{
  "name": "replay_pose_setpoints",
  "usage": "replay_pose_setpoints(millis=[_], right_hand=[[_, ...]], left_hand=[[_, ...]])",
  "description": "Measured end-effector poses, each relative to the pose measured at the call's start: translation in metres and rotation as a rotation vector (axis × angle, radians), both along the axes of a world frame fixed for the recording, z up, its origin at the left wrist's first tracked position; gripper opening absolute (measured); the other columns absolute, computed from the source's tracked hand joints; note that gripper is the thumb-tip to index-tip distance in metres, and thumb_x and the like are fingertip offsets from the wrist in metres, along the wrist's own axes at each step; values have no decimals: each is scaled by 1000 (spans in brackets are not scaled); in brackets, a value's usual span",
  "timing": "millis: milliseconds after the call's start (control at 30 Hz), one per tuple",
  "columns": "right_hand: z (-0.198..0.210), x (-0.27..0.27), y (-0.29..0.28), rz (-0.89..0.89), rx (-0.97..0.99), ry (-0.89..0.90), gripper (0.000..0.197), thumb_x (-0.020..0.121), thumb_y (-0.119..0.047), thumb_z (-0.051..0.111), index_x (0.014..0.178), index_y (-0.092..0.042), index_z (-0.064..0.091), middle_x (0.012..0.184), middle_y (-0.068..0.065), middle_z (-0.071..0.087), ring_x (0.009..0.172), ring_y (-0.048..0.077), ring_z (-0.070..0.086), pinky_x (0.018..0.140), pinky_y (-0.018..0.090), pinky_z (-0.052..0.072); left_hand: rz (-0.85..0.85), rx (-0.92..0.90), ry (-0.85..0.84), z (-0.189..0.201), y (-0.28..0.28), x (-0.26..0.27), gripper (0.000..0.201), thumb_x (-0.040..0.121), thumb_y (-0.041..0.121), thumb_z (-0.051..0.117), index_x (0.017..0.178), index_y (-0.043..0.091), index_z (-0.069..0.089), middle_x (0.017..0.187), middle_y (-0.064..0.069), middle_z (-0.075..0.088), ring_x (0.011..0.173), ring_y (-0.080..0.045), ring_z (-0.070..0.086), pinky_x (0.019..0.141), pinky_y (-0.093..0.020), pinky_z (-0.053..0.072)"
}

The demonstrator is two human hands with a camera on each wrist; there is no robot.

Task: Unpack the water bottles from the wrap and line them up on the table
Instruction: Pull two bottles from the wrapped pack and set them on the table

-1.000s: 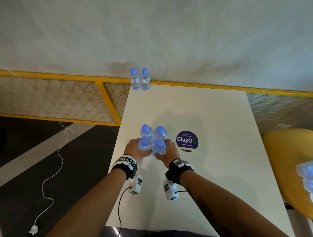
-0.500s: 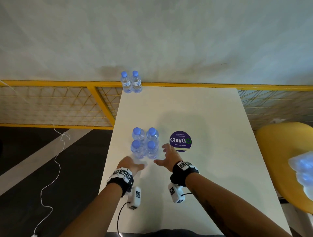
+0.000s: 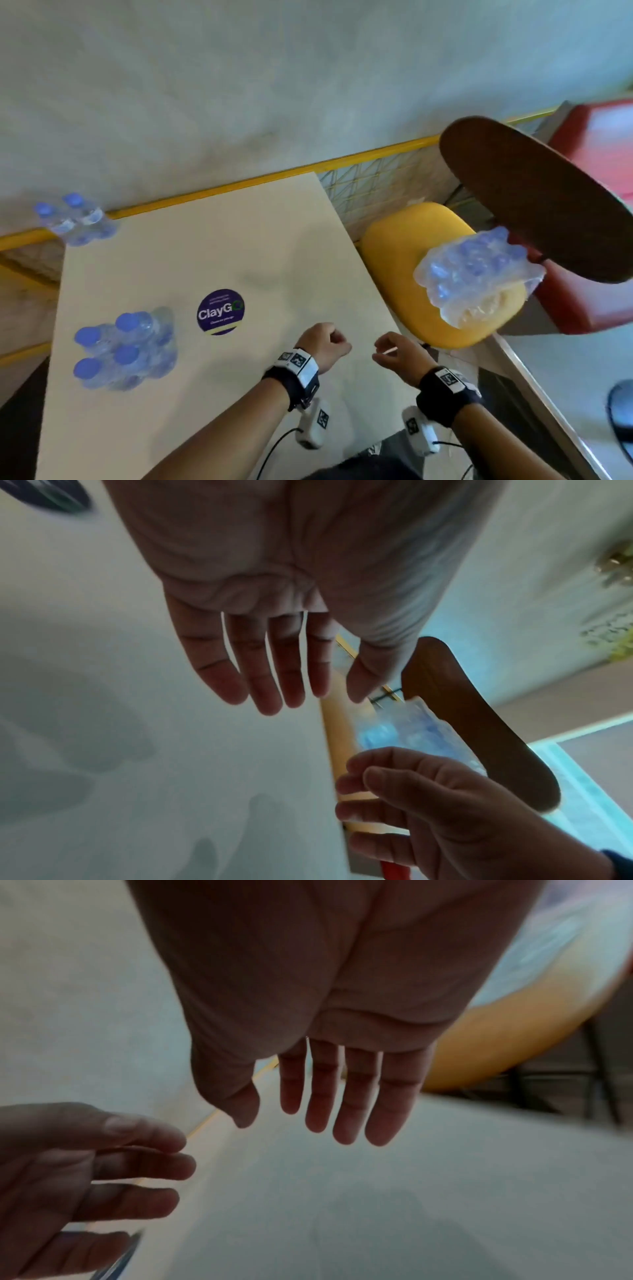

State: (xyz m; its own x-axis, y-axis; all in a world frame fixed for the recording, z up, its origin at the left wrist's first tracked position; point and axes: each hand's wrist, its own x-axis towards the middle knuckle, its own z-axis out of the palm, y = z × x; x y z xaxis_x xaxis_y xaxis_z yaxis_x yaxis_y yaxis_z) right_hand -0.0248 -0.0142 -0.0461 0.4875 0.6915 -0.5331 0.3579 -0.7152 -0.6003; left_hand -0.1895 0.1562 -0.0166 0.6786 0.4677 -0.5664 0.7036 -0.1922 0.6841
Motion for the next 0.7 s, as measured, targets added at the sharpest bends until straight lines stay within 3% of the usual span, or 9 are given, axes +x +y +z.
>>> replay_pose_setpoints(millis=[100,167,233,333,433,500,600,667,700], right_hand=[[1,76,-63,-159,-32,-87,21,76,-45,75,80,-31,61,79,-9,68,73,14,65,73,40,55],[-1,124,-100,-304,-17,-124,23,71,-48,73,82,-30,64,80,-8,69,74,15,65,76,42,57],[2,166,-123,-429,15,-168,22,77,-39,77,93,-28,67,92,-8,72,80,18,67,79,40,56],[10,220,-131,-511,39,-224,42,84,-28,76,122,-21,60,109,-4,67,91,21,66,81,32,49],[11,261,-120,-523,67,-222,63,83,-26,76,138,-21,46,118,-2,58,97,23,66,86,37,53],[5,282,-107,-491,114,-228,69,80,-24,78,141,-20,45,120,0,57,97,23,65,85,37,53],[-12,307,-86,-337,155,-300,56,73,-38,79,124,-30,56,105,-7,66,91,15,64,78,35,53],[-23,319,-75,-220,66,-374,50,72,-51,73,116,-31,57,95,-10,65,88,17,64,72,32,47],[-26,321,-71,-180,26,-408,47,74,-52,70,114,-31,57,94,-8,65,87,19,63,71,32,45]], left_hand=[[-105,-37,-41,9,-48,85,28,79,45,73,96,22,75,94,7,77,88,-15,71,81,-31,58],[-180,-76,-62,10,-83,134,31,82,45,74,105,25,75,102,8,77,92,-13,71,83,-29,57],[-233,-131,-78,6,-119,180,45,85,44,75,125,24,70,115,5,74,96,-13,68,83,-28,54],[-217,-253,-70,-2,-165,235,74,89,39,75,153,21,42,143,-6,59,101,-21,64,83,-35,56],[-98,-249,-31,-6,-192,278,100,90,36,73,165,22,7,162,-11,36,135,-33,51,106,-42,49],[52,-210,6,-12,-196,304,110,87,41,69,165,20,-4,165,-15,28,145,-38,41,113,-46,43],[150,-100,26,-15,-188,329,93,84,46,64,159,8,26,154,-20,44,134,-41,52,108,-50,48],[193,-16,-82,-11,-179,340,68,89,33,69,144,0,47,135,-23,61,121,-40,62,101,-50,53],[223,14,-137,-11,-175,344,60,89,22,71,141,-1,50,123,-25,66,112,-40,67,96,-50,56]])
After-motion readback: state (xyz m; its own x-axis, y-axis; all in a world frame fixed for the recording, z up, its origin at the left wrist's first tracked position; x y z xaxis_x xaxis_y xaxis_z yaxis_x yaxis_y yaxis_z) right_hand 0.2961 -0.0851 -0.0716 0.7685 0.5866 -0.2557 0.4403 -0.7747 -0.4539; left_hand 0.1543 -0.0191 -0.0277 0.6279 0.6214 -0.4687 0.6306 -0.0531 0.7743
